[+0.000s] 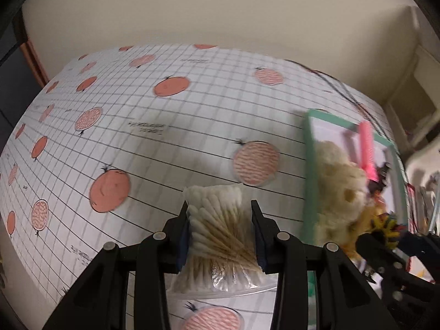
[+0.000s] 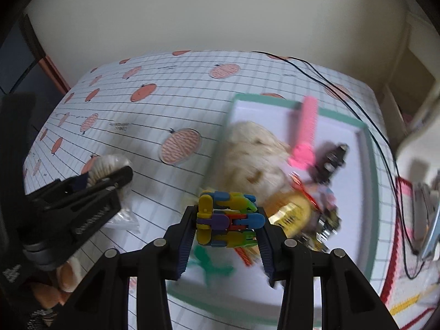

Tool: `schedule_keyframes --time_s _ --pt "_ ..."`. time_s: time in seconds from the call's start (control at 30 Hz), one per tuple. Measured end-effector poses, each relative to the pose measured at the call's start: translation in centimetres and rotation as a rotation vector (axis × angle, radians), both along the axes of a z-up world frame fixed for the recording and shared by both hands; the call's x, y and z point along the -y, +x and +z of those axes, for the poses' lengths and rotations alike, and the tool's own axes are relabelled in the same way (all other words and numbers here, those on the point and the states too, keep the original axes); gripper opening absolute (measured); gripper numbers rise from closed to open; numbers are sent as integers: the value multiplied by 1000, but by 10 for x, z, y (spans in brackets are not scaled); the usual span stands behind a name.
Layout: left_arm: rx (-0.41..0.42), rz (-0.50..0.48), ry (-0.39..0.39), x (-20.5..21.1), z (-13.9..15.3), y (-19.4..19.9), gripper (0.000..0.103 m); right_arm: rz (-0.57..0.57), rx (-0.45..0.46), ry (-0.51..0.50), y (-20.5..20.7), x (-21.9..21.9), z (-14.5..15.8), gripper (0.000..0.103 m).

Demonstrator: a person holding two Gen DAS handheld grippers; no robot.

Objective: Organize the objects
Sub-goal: 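Carry the swab bag and block toy over the white tray with both tools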

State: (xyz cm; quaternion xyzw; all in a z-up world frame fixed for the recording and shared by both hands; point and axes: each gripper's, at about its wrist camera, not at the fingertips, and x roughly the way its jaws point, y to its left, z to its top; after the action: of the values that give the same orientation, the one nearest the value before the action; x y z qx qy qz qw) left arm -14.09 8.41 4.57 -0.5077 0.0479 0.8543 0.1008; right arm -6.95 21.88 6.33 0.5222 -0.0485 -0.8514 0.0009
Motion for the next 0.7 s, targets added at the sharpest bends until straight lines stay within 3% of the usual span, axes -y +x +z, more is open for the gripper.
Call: schedule_keyframes --time_s 0.3,0.7 --pt "-54 -113 -2 -53 10 43 41 -73 23 28 34 -46 -16 45" --pt "-14 -184 -10 -98 -11 69 41 -142 77 36 49 -76 -40 45"
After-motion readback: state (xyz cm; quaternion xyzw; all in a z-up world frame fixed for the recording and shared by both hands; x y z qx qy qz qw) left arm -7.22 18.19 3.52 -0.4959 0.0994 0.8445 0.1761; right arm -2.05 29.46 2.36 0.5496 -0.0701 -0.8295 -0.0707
